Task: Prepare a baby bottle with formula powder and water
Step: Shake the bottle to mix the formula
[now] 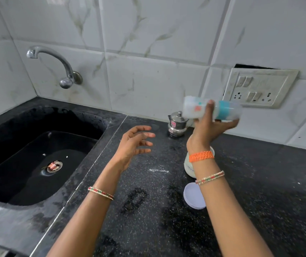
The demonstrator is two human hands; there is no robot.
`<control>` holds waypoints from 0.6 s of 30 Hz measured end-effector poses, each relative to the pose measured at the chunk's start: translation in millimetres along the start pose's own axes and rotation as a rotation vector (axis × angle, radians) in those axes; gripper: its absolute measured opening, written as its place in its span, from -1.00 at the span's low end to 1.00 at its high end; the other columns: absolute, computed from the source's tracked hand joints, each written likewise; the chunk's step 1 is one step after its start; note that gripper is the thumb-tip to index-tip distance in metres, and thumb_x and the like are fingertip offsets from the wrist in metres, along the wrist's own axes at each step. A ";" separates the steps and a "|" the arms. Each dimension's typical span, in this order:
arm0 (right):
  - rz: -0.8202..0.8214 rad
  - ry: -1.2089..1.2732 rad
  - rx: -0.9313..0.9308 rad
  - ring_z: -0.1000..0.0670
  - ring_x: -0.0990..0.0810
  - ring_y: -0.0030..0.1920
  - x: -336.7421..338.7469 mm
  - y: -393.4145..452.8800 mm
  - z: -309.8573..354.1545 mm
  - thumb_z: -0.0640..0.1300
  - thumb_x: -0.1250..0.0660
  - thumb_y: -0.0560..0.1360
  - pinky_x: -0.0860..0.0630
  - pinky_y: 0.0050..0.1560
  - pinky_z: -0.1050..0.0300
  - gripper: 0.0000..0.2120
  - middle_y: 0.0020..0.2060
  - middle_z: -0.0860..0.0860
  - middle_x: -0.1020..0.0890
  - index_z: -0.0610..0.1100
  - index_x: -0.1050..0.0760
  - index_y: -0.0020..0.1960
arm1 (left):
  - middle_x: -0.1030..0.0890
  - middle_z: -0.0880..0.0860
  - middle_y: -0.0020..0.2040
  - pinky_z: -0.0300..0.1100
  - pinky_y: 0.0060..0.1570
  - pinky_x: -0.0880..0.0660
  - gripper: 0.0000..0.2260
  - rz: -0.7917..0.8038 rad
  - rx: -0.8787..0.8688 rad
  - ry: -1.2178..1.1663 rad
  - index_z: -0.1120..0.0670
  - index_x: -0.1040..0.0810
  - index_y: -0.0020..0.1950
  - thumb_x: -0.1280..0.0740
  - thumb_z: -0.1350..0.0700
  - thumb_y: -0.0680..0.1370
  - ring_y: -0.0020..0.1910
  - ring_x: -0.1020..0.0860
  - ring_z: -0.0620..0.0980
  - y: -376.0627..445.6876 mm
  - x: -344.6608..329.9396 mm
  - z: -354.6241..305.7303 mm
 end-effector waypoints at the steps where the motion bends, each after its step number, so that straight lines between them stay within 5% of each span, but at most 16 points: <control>1: 0.135 -0.136 -0.059 -0.08 -0.64 0.04 1.6 -3.4 -1.7 -0.18 -0.49 0.32 -0.60 -0.03 -0.21 -0.28 0.12 -0.07 -0.57 0.00 -0.21 0.37 | -0.67 0.07 -0.02 -0.06 -0.16 -0.58 -0.81 0.003 0.003 0.005 0.08 -0.54 0.13 -0.26 0.25 0.56 -0.22 -0.59 -0.01 0.4 -0.3 -0.2; 3: 0.491 -0.395 -0.227 -0.06 -0.67 -0.06 11.1 -19.3 -2.1 -0.21 -0.51 0.29 -0.63 -0.14 -0.08 -0.39 -0.01 -0.04 -0.64 -0.02 -0.38 0.28 | -0.66 0.07 -0.04 -0.06 -0.17 -0.59 -0.83 -0.003 0.022 0.019 0.08 -0.55 0.12 -0.25 0.23 0.56 -0.21 -0.59 0.01 1.5 -1.5 0.1; 4: 0.534 -0.423 -0.254 -0.08 -0.67 -0.05 15.6 -21.6 -1.8 -0.25 -0.52 0.30 -0.64 -0.17 -0.06 -0.41 -0.01 -0.06 -0.66 -0.01 -0.41 0.26 | -0.66 0.06 -0.04 -0.06 -0.17 -0.59 -0.83 -0.012 0.033 0.027 0.08 -0.55 0.12 -0.25 0.22 0.57 -0.19 -0.58 0.01 2.3 -1.7 0.2; 8: 0.132 -0.109 -0.266 -0.18 -0.61 0.11 16.2 -3.9 0.9 -0.24 -0.45 0.43 -0.62 -0.25 -0.01 -0.39 0.06 -0.06 -0.60 -0.01 -0.24 0.36 | -0.64 0.09 0.09 -0.02 -0.13 -0.57 -0.81 0.024 0.097 0.057 0.10 -0.52 0.17 -0.21 0.15 0.60 -0.14 -0.58 0.02 -0.6 -6.5 2.8; 13: 0.511 -0.535 -0.283 -0.12 -0.65 0.06 31.9 -20.0 -1.9 -0.25 -0.48 0.39 -0.64 -0.09 -0.13 -0.41 0.12 -0.08 -0.60 -0.02 -0.34 0.34 | -0.59 0.12 0.18 0.02 -0.09 -0.62 -0.64 0.414 0.382 -0.168 0.05 -0.42 0.32 -0.05 -0.08 0.63 0.07 -0.62 0.16 -10.8 -20.7 15.5; 18: 0.613 -0.753 -0.222 0.04 -0.63 0.04 34.4 -14.1 -7.1 -0.09 -0.41 0.47 -0.62 0.04 -0.11 -0.42 0.02 0.10 -0.56 -0.02 -0.20 0.38 | -0.55 0.23 0.17 -0.08 -0.02 -0.62 -0.64 0.339 0.325 -0.470 0.20 -0.40 0.31 -0.17 0.03 0.59 0.00 -0.64 0.15 -11.3 -19.1 25.6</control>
Point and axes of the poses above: each hand's wrist, its own y-axis towards the middle knuckle, its own x-axis out of the back of the hand, z = x × y, the point moved 1 cm from there along y, towards the middle knuckle
